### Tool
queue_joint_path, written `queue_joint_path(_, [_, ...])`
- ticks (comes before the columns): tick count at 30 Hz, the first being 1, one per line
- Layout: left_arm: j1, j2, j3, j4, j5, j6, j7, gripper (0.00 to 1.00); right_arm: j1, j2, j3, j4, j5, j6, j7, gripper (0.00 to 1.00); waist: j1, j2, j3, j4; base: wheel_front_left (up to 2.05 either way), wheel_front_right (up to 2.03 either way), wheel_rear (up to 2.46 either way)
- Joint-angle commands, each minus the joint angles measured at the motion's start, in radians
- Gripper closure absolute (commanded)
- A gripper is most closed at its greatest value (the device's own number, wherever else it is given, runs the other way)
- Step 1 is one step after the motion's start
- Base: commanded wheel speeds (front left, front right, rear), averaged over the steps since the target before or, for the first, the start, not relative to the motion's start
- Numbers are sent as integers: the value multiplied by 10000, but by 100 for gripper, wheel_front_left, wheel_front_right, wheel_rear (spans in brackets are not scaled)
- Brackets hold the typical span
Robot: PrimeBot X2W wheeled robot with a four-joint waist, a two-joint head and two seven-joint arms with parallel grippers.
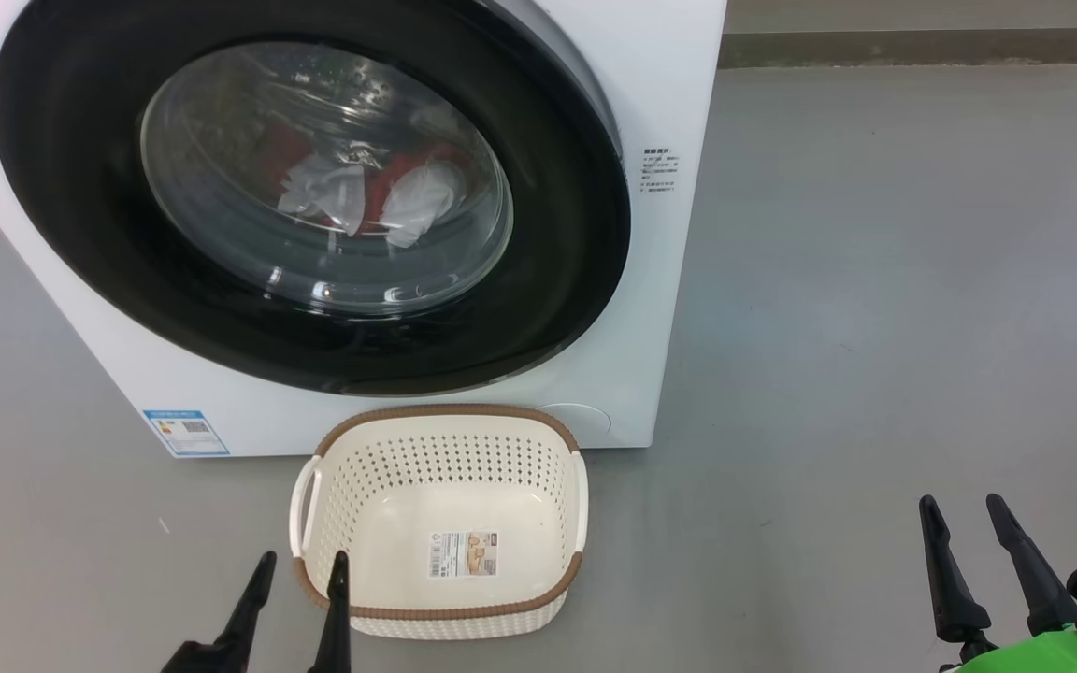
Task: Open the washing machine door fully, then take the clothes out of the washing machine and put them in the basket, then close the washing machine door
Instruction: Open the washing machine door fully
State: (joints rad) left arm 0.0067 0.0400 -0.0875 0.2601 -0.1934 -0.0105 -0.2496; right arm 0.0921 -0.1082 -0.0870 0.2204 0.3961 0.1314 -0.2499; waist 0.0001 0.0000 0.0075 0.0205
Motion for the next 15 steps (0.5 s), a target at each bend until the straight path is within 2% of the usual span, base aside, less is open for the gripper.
queue_joint_path(1, [-189,102,349,-287,67,-12,-122,0,-163,-156,167,-238,-94,-7,-118,0,0,0,-1,5,0,0,0])
queue_joint_path(6, [-180,102,317,-338,57,-15,-122,0,-173,-147,175,-298,-126,-7,-118,0,0,0,13,29,0,0,0])
queue_joint_path(7, [-181,102,305,-351,57,-15,-122,0,-185,-145,198,-320,-107,-7,-118,15,0,0,21,37,0,0,0])
queue_joint_path(8, [-184,102,296,-365,57,-16,-122,0,-200,-142,228,-341,-67,-7,-118,59,0,0,34,44,0,0,0])
queue_joint_path(9, [-188,102,288,-379,56,-17,-122,0,-219,-145,260,-352,-38,-7,-118,84,0,0,47,50,0,0,0])
queue_joint_path(10, [-193,102,280,-391,56,-17,-122,0,-252,-152,299,-367,-10,-7,-118,100,0,0,58,58,0,0,0])
queue_joint_path(15, [-239,102,229,-429,44,-17,-122,0,-593,-106,463,-547,527,-7,-118,100,0,0,155,104,0,0,0])
